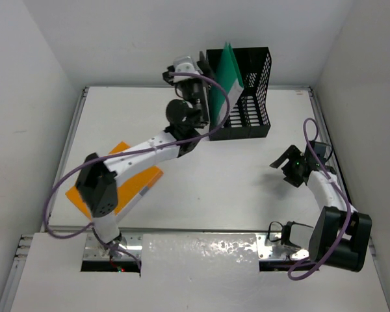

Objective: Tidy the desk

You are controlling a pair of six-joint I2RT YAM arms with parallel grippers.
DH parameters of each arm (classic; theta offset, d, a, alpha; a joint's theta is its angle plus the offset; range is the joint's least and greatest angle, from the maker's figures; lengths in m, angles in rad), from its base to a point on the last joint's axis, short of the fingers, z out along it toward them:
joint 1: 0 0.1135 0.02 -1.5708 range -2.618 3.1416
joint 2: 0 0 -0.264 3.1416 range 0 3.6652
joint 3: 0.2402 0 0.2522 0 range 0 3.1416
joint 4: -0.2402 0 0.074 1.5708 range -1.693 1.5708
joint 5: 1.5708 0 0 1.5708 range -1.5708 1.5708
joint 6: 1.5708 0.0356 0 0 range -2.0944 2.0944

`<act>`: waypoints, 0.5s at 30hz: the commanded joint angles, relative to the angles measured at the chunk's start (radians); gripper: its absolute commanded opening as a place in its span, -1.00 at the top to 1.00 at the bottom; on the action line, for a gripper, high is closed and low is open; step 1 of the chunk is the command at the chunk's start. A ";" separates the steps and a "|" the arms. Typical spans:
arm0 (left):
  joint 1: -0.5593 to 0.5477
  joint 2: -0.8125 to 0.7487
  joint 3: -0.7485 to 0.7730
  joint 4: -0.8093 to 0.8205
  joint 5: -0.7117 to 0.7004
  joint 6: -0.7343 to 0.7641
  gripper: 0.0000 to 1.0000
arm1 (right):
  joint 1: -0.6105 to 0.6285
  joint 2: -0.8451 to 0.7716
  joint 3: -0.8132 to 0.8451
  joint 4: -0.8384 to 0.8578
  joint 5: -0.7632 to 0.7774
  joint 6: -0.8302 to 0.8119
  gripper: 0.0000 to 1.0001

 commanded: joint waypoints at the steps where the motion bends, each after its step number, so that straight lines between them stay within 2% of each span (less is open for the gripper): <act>1: -0.012 -0.179 -0.096 -0.088 -0.041 -0.076 -0.22 | 0.008 -0.033 0.002 0.043 -0.025 0.005 -0.50; 5: -0.011 -0.342 -0.200 -0.358 -0.194 -0.269 -0.26 | 0.009 -0.056 0.003 0.058 -0.055 -0.001 -0.50; 6: -0.009 -0.386 -0.215 -0.527 -0.229 -0.311 -0.26 | 0.011 -0.061 0.002 0.066 -0.066 -0.003 -0.50; 7: -0.009 -0.404 -0.240 -0.612 -0.281 -0.349 -0.30 | 0.014 -0.066 0.002 0.073 -0.074 -0.008 -0.50; 10: -0.008 -0.424 -0.230 -1.085 -0.347 -0.583 -0.34 | 0.035 -0.078 0.005 0.102 -0.121 -0.040 -0.44; 11: -0.008 -0.421 -0.222 -1.227 -0.349 -0.739 -0.34 | 0.063 -0.076 0.015 0.112 -0.132 -0.072 -0.39; 12: -0.008 -0.416 -0.219 -1.445 -0.348 -0.810 -0.34 | 0.081 -0.064 0.025 0.112 -0.152 -0.090 -0.38; 15: 0.033 -0.390 -0.219 -1.759 -0.285 -1.024 -0.43 | 0.179 -0.020 0.087 0.089 -0.186 -0.167 -0.40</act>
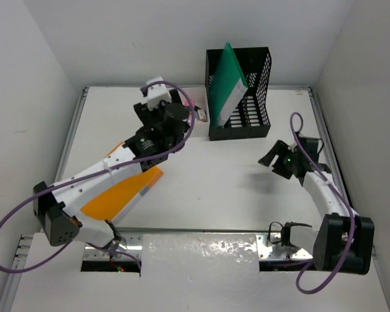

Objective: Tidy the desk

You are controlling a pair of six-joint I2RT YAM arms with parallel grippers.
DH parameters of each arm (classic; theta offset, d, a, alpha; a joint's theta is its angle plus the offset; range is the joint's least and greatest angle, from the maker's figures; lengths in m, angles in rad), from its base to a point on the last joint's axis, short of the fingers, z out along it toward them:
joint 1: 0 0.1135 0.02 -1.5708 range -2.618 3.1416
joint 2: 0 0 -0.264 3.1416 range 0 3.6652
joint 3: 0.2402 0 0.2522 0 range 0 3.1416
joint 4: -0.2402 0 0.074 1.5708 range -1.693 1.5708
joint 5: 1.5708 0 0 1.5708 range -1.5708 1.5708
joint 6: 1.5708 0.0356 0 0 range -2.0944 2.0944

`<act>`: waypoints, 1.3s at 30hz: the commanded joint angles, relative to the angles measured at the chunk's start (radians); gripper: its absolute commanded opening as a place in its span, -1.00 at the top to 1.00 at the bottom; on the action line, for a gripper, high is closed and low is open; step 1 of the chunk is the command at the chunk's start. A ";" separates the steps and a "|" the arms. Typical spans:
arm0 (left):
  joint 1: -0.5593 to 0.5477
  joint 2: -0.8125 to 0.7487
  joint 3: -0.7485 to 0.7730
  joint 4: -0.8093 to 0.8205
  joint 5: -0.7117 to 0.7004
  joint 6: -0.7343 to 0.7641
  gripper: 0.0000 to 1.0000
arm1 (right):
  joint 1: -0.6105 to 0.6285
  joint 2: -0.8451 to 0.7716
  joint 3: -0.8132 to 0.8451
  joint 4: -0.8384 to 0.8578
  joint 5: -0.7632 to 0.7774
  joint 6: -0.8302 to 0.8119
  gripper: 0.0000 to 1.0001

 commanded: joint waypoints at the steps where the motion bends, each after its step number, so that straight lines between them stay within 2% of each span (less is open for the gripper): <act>1: 0.050 0.049 -0.004 -0.640 0.066 -0.356 -0.45 | 0.102 0.070 0.093 0.028 -0.109 -0.108 -0.40; 4: 0.132 0.103 -0.039 -0.735 0.233 -0.322 -0.46 | 0.212 0.176 0.166 0.019 -0.154 -0.131 -0.40; 5: 0.161 0.123 -0.044 -0.775 0.244 -0.330 -0.46 | 0.267 0.199 0.194 0.026 -0.151 -0.122 -0.39; 7: 0.183 0.190 -0.059 -0.838 0.214 -0.318 -0.43 | 0.324 0.232 0.200 0.077 -0.149 -0.090 -0.39; 10: 0.240 0.291 -0.049 -0.966 0.176 -0.376 -0.40 | 0.470 0.300 0.197 0.225 -0.133 0.020 -0.38; 14: 0.332 0.304 -0.118 -0.906 0.199 -0.341 -0.34 | 0.634 0.394 0.262 0.259 -0.068 0.057 -0.38; 15: 0.390 0.298 -0.160 -0.863 0.206 -0.321 -0.11 | 0.691 0.416 0.287 0.260 -0.061 0.075 -0.39; 16: 0.390 0.298 -0.176 -0.863 0.217 -0.313 0.08 | 0.691 0.436 0.300 0.260 -0.051 0.076 -0.39; 17: 0.465 0.289 -0.194 -0.816 0.228 -0.295 0.27 | 0.743 0.474 0.309 0.287 -0.032 0.095 -0.39; 18: 0.505 0.281 -0.234 -0.778 0.260 -0.269 0.62 | 0.766 0.492 0.318 0.298 -0.024 0.106 -0.38; 20: 0.659 0.258 -0.268 -0.710 0.321 -0.197 0.91 | 0.831 0.541 0.344 0.342 0.002 0.163 -0.38; 22: 0.691 0.243 -0.277 -0.676 0.350 -0.158 0.99 | 0.846 0.572 0.354 0.367 0.015 0.200 -0.39; 27: 0.810 0.264 -0.241 -0.602 0.337 -0.130 1.00 | 0.886 0.661 0.370 0.496 0.047 0.339 -0.39; 31: 0.913 0.398 -0.161 -0.566 0.323 -0.100 1.00 | 0.959 0.753 0.441 0.584 0.074 0.407 -0.39; 34: 0.950 0.465 -0.113 -0.575 0.337 -0.097 1.00 | 1.013 0.796 0.443 0.666 0.123 0.468 -0.39; 39: 0.962 0.466 -0.203 -0.506 0.373 -0.107 1.00 | 1.065 0.827 0.403 0.749 0.193 0.543 -0.38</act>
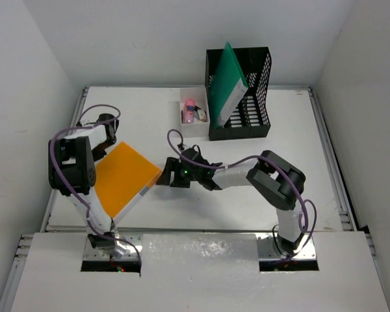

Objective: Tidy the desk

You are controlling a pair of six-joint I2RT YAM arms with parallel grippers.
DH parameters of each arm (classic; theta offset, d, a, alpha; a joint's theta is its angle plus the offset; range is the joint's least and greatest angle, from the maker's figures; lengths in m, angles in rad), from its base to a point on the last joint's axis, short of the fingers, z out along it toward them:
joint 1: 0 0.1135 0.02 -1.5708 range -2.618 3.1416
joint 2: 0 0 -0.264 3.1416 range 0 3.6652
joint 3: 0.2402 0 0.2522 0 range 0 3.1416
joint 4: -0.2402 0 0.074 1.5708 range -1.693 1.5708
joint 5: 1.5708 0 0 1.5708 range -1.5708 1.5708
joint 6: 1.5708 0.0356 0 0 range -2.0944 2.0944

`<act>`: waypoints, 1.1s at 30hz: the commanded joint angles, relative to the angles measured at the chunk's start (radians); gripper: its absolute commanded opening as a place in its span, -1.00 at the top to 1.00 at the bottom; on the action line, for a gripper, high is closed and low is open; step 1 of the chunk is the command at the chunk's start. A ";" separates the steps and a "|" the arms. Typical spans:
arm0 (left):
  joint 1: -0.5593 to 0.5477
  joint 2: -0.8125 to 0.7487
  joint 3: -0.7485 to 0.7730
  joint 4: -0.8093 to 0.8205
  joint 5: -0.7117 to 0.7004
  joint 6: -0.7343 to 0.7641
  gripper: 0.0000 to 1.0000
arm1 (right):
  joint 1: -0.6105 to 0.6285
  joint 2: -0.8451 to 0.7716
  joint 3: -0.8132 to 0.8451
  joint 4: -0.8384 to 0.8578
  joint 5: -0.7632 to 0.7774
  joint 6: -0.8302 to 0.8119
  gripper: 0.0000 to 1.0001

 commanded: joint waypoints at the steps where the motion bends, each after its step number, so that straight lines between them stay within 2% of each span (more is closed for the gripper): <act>1: 0.000 -0.012 -0.043 0.049 0.046 0.002 1.00 | 0.019 0.007 -0.011 0.120 0.095 0.081 -0.38; 6: 0.002 -0.039 -0.121 0.098 0.190 -0.007 1.00 | 0.051 -0.010 -0.040 0.149 0.178 0.111 -0.38; 9: 0.002 -0.069 -0.232 0.137 0.284 -0.012 1.00 | 0.059 0.004 -0.048 0.186 0.178 0.144 -0.38; 16: 0.002 -0.101 -0.244 0.137 0.465 -0.024 1.00 | 0.059 0.019 -0.102 0.238 0.197 0.245 -0.38; 22: -0.039 -0.115 -0.327 0.184 0.607 -0.088 1.00 | 0.059 -0.005 -0.180 0.232 0.223 0.306 -0.38; 28: -0.156 -0.099 -0.329 0.186 0.620 -0.127 1.00 | 0.059 0.010 -0.197 0.252 0.267 0.343 -0.38; 33: -0.178 -0.070 -0.306 0.164 0.605 -0.130 1.00 | 0.082 0.104 -0.125 0.293 0.283 0.354 -0.34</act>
